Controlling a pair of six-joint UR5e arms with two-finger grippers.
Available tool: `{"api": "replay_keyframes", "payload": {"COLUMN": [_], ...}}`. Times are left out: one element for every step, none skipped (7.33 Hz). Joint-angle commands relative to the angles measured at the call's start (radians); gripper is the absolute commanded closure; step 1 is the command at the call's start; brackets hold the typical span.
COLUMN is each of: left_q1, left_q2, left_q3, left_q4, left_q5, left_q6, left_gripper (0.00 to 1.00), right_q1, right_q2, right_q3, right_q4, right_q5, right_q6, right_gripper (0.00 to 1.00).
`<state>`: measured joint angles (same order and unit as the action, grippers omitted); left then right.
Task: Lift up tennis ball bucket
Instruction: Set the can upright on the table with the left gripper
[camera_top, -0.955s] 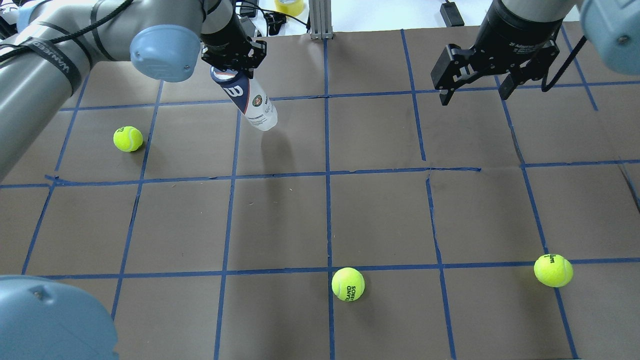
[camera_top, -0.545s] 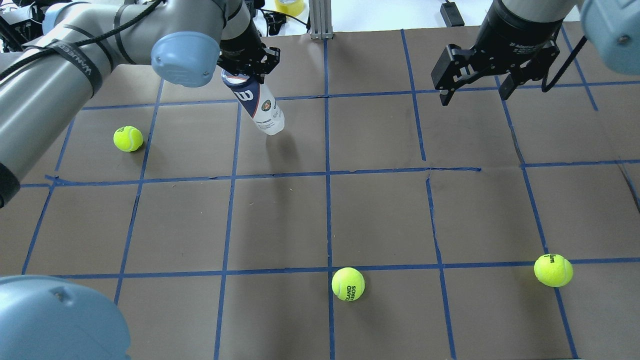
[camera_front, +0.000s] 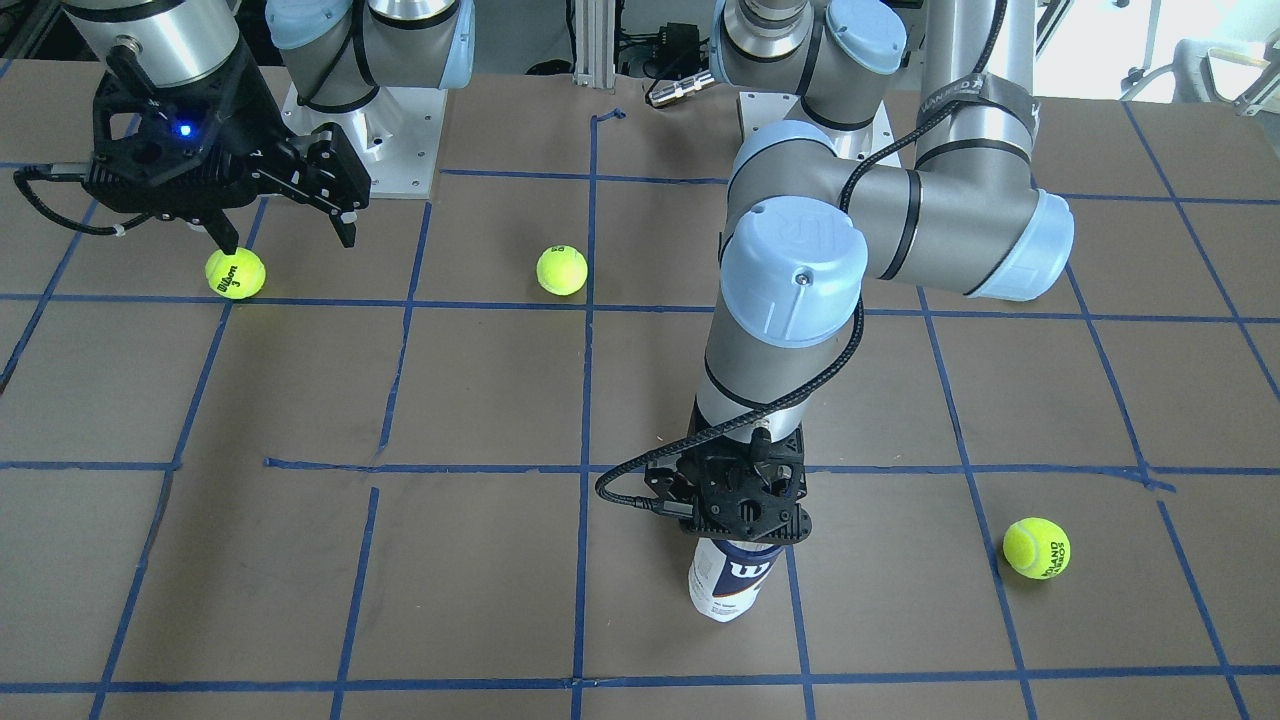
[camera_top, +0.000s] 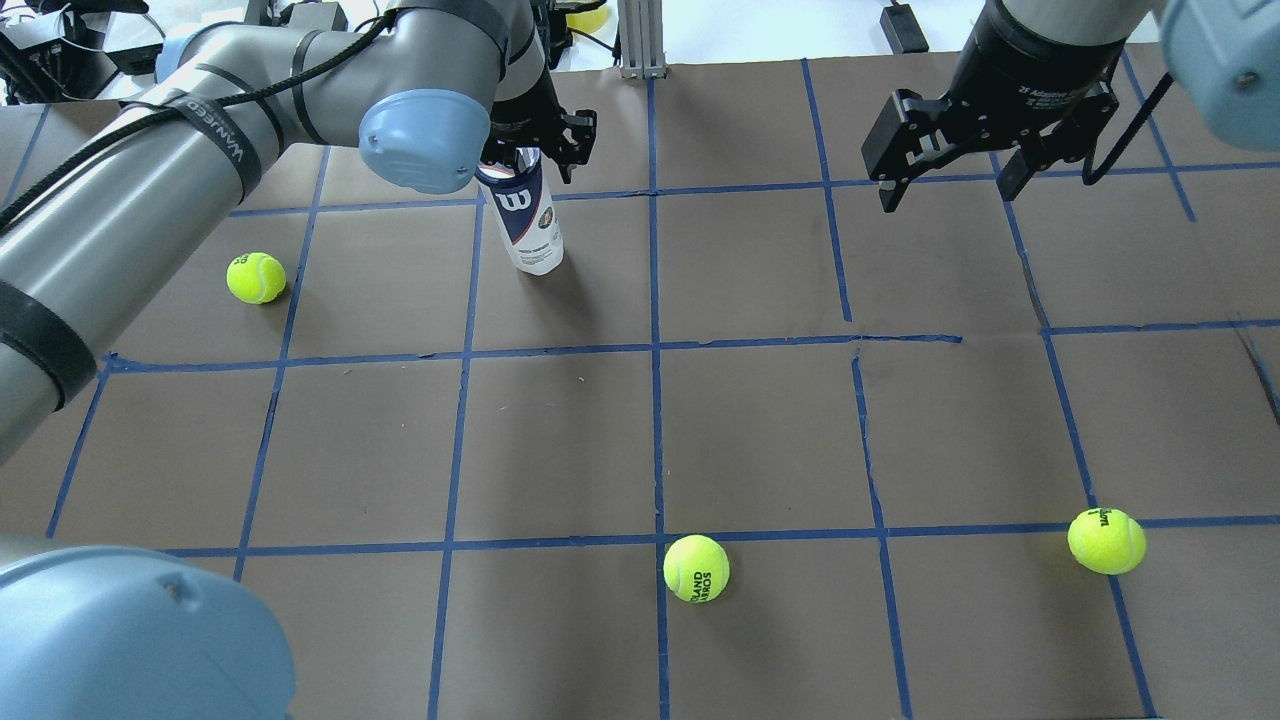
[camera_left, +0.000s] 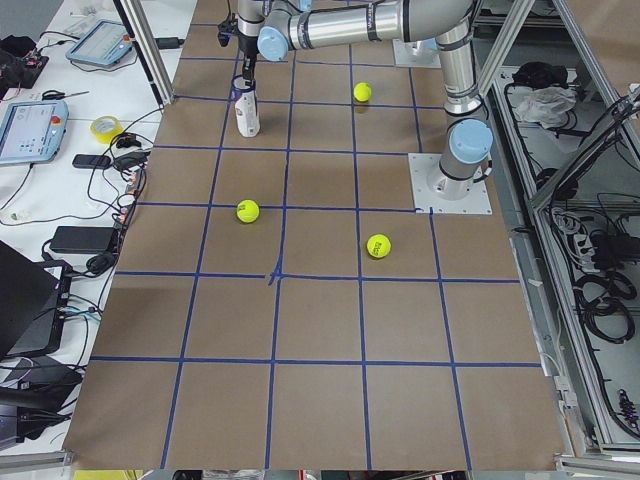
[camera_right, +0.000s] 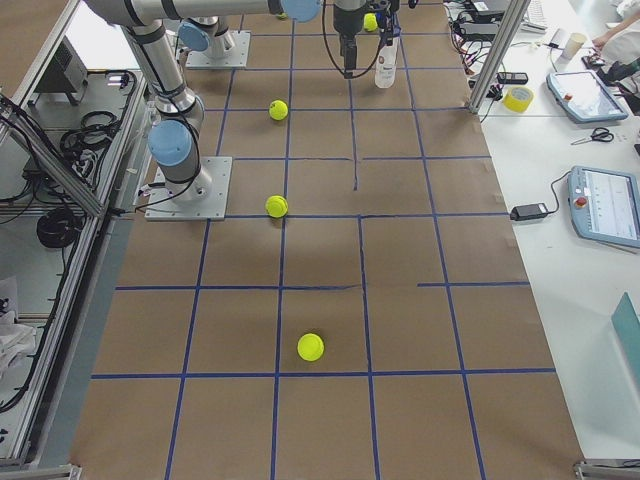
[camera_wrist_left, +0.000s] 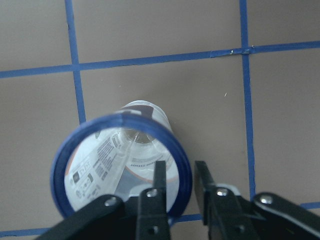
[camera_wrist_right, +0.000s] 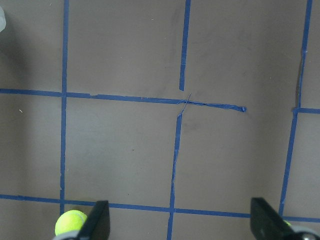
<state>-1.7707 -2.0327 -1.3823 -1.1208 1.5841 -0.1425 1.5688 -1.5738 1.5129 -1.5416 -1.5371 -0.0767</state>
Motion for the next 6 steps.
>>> {"api": "replay_keyframes", "payload": {"left_q1": [-0.007, -0.007, -0.004, 0.013, 0.051, 0.106], "left_q2": [0.017, 0.037, 0.057, 0.083, 0.116, 0.147], "left_q3": [0.009, 0.035, 0.084, 0.130, 0.141, 0.131], "left_q4": [-0.008, -0.063, -0.142, -0.234, -0.288, -0.321], "left_q5": [-0.003, -0.010, -0.006, -0.010, -0.010, -0.024], "left_q6": [-0.003, 0.012, 0.014, 0.035, 0.079, 0.121], "left_gripper": [0.00, 0.00, 0.00, 0.00, 0.00, 0.00], "right_q1": [0.000, 0.000, -0.001, 0.000, -0.001, 0.000], "right_q2": [0.000, 0.000, 0.000, 0.000, 0.000, 0.000], "right_q3": [0.001, 0.000, 0.001, 0.001, 0.001, 0.000], "right_q4": [0.000, 0.000, 0.000, 0.000, 0.000, 0.000], "right_q5": [0.000, 0.000, 0.000, 0.000, 0.000, 0.000], "right_q6": [0.000, 0.000, 0.000, 0.000, 0.000, 0.000], "right_gripper": [0.00, 0.00, 0.00, 0.00, 0.00, 0.00]}}
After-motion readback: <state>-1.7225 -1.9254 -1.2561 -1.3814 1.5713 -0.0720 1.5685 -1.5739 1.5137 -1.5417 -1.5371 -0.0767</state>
